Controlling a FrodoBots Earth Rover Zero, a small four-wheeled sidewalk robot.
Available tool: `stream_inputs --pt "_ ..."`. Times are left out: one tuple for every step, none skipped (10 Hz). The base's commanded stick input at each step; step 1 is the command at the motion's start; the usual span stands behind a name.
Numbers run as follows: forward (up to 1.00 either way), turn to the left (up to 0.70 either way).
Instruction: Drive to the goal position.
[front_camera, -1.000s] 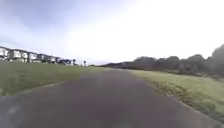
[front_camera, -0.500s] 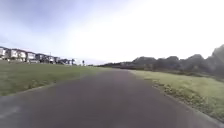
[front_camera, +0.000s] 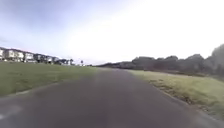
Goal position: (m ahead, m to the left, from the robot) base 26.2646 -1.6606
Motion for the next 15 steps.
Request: stream_inputs --pt "1.0 0.0" --pt "1.0 0.0" --pt "1.0 0.0" --pt "1.0 0.0" --pt "1.0 0.0" --pt "1.0 0.0" --pt "1.0 0.0" --pt "1.0 0.0" --pt "1.0 0.0" --pt "1.0 0.0" --pt "1.0 0.0" --pt "1.0 0.0" --pt "1.0 0.0" --pt "1.0 0.0" --pt "1.0 0.0"
